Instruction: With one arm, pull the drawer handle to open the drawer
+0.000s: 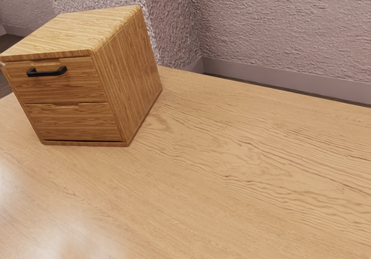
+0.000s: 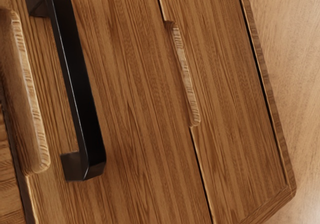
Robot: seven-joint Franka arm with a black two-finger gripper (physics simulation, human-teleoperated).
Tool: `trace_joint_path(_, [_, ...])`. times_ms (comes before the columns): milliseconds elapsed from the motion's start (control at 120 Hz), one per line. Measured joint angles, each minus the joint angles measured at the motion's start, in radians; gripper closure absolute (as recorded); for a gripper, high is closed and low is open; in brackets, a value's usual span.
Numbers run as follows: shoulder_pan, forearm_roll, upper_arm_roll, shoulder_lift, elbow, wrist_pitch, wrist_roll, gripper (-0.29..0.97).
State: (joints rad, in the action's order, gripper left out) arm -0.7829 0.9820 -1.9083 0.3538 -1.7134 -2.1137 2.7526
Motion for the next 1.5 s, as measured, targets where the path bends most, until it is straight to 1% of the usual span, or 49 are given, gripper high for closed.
trace_joint_path(75, [0.016, 0.005, 0.029, 0.0, 0.023, 0.007, 0.01, 0.05])
trace_joint_path(250, [0.02, 0.009, 0.076, 0.011, 0.039, 0.022, 0.015, 0.05])
trace_joint_path(392, [0.022, 0.008, 0.081, 0.025, 0.033, 0.032, -0.022, 0.05])
trace_joint_path(508, [0.028, -0.002, 0.08, 0.036, 0.038, 0.079, -0.067, 0.04])
trace_joint_path(617, [0.03, -0.027, 0.08, 0.04, 0.066, 0.13, -0.109, 0.03])
trace_joint_path(892, [0.03, -0.033, 0.084, 0.053, 0.076, 0.198, -0.22, 0.02])
trace_joint_path(992, [0.032, -0.033, 0.086, 0.061, 0.076, 0.206, -0.26, 0.01])
trace_joint_path(1108, [0.06, -0.032, 0.086, 0.071, 0.076, 0.208, -0.299, 0.01])
trace_joint_path(1358, [0.086, -0.022, 0.086, 0.083, 0.077, 0.21, -0.363, 0.01])
trace_joint_path(1442, [0.102, -0.02, 0.088, 0.085, 0.081, 0.192, -0.38, 0.02])
trace_joint_path(1500, [0.122, -0.021, 0.109, 0.086, 0.104, 0.174, -0.39, 0.02])
